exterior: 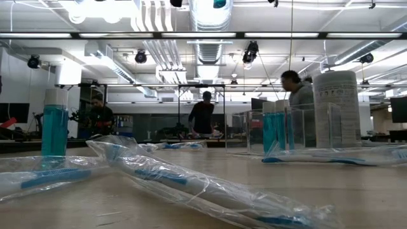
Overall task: Pick & Place toothbrushing station
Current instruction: Put the blue mouthwash into the middle section of the transparent organizer
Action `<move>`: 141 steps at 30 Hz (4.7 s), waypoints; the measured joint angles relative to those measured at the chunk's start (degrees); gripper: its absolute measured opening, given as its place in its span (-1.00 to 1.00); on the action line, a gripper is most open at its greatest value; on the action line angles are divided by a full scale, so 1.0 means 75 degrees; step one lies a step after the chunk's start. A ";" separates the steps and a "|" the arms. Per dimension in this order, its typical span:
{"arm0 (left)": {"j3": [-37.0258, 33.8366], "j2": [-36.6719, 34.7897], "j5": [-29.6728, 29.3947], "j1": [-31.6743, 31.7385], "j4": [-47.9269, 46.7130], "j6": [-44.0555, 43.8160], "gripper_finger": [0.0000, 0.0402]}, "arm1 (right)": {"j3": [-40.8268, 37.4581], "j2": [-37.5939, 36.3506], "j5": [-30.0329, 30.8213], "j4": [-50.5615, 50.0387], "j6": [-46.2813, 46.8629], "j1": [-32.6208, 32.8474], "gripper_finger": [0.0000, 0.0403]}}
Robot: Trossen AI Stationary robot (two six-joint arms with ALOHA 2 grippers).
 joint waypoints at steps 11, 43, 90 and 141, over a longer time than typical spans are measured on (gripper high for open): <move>0.0000 0.0000 0.0000 0.0000 0.0017 -0.0009 -0.47 | 0.0000 0.0003 0.0001 0.0000 -0.0002 0.0002 -0.28; -0.0632 0.0052 0.0659 0.0052 0.0313 -0.0081 -0.47 | 0.0000 -0.1675 0.0084 -0.3674 0.1884 0.0239 -0.33; -0.0694 0.2766 0.0919 0.0090 0.0544 -0.1489 -0.47 | -0.0085 -0.2034 0.0027 -0.4173 0.1857 0.0264 -0.41; -0.0353 0.2285 0.1064 0.0099 0.0464 -0.0742 -0.47 | -0.1896 -0.2033 -0.2615 -0.8970 1.2146 0.0072 -0.51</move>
